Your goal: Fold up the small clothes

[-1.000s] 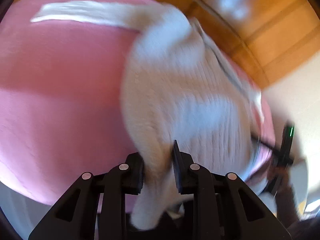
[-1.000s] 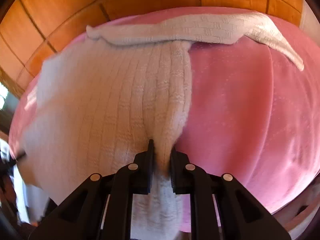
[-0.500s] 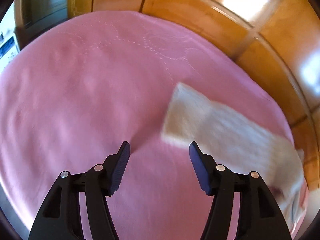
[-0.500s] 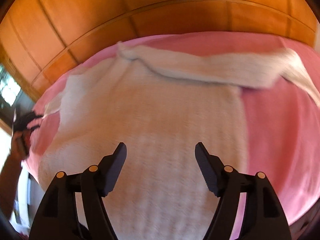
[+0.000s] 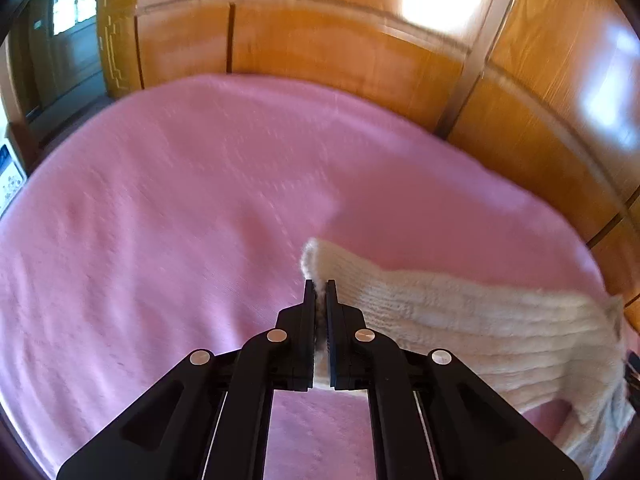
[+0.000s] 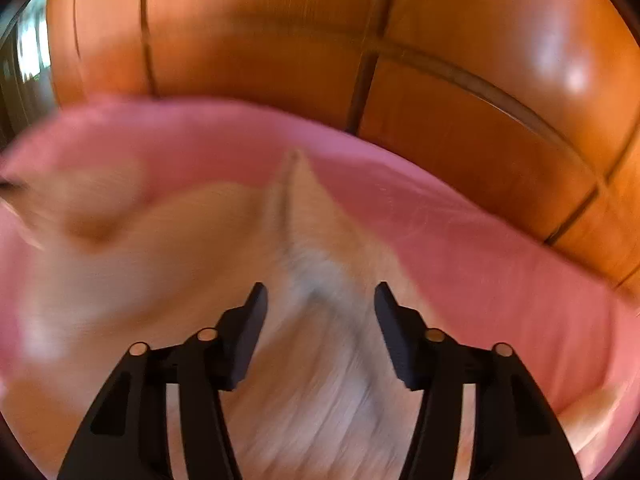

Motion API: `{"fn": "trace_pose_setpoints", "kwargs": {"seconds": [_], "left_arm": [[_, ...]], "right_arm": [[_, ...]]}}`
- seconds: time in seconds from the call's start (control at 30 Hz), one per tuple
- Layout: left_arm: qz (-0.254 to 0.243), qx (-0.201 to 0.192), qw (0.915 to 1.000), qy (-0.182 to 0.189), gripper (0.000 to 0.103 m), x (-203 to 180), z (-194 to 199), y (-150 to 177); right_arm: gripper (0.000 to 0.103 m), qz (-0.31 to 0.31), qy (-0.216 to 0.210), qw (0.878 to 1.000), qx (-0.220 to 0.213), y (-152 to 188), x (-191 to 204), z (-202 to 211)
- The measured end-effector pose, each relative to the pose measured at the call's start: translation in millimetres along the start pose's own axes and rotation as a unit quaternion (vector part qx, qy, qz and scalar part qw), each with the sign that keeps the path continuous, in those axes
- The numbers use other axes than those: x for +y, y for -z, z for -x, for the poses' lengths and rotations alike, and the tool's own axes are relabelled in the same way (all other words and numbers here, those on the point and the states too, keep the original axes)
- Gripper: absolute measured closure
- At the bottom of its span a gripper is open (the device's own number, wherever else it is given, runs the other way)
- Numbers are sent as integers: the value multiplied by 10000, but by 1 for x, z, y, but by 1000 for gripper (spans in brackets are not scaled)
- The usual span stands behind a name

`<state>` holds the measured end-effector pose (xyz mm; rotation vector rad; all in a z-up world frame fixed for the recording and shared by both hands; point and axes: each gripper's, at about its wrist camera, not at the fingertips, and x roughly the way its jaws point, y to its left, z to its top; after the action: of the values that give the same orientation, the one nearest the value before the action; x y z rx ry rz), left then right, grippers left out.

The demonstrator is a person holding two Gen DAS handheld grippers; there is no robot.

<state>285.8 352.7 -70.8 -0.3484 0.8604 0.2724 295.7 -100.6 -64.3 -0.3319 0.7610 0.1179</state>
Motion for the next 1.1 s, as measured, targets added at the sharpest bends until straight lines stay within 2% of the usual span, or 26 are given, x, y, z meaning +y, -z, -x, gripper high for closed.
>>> {"fn": "trace_pose_setpoints", "kwargs": {"seconds": [0.03,0.07,0.1,0.17,0.2,0.3,0.4,0.47,0.5,0.53,0.6,0.63,0.67,0.7,0.8,0.83,0.87,0.93,1.0,1.07,1.1], "left_arm": [[-12,-111,9999,-11,100,2,9,-1],[-15,-307,9995,-64,100,8,23,-5],[2,-500,9987,-134,100,12,36,-8],[67,-827,9961,-292,100,25,60,-10],[139,-1067,9930,-481,100,37,75,-15],[284,-1377,9845,-1046,100,61,90,-25],[364,-1304,9787,-1546,100,83,86,-17],[70,-1069,9747,-1962,100,87,73,5],[-45,-926,9749,-2026,100,87,67,15],[-166,-681,9787,-1927,100,86,62,28],[-510,-454,9816,-1785,100,80,66,60],[-593,-306,9833,-1691,100,82,69,76],[-528,-161,9859,-1579,100,86,71,87],[-412,87,9895,-1383,100,94,73,102],[-61,113,9915,-1297,93,109,86,114],[234,89,9913,-1293,80,118,94,112],[519,-32,9902,-1295,74,127,104,108],[784,-383,9885,-1237,71,131,125,98],[768,-635,9898,-1022,69,122,136,81],[538,-747,9942,-560,57,98,136,62],[381,-751,9957,-379,57,85,133,57]], "right_arm": [[71,173,220,9995,144,-3,1,-13],[95,328,437,9981,280,-7,-2,-24],[95,337,543,9976,278,-12,-5,-28],[97,-89,663,9978,20,-27,-32,-23],[97,-333,681,9971,-105,-35,-47,-19],[98,-840,747,9933,-277,-50,-82,-21],[98,-1072,980,9893,-111,-48,-98,-46],[98,-1175,988,9880,179,-38,-100,-72],[98,-1152,974,9881,283,-35,-100,-79],[98,-1099,903,9891,381,-30,-97,-85],[95,-929,968,9908,194,-22,-91,-75],[81,-955,930,9910,149,-20,-93,-69],[50,-1025,866,9909,104,-19,-95,-62],[38,-1104,756,9910,8,-19,-97,-54],[35,-1076,370,9930,-311,-26,-94,-23],[35,-1009,237,9937,-438,-31,-90,-11],[34,-935,32,9940,-560,-36,-83,-1],[34,-802,-461,9933,-693,-47,-71,12],[31,-659,-1137,9890,-675,-63,-50,17],[31,-543,-1643,9833,-560,-76,-28,11],[31,-395,-1873,9806,-421,-84,-13,3]]}}
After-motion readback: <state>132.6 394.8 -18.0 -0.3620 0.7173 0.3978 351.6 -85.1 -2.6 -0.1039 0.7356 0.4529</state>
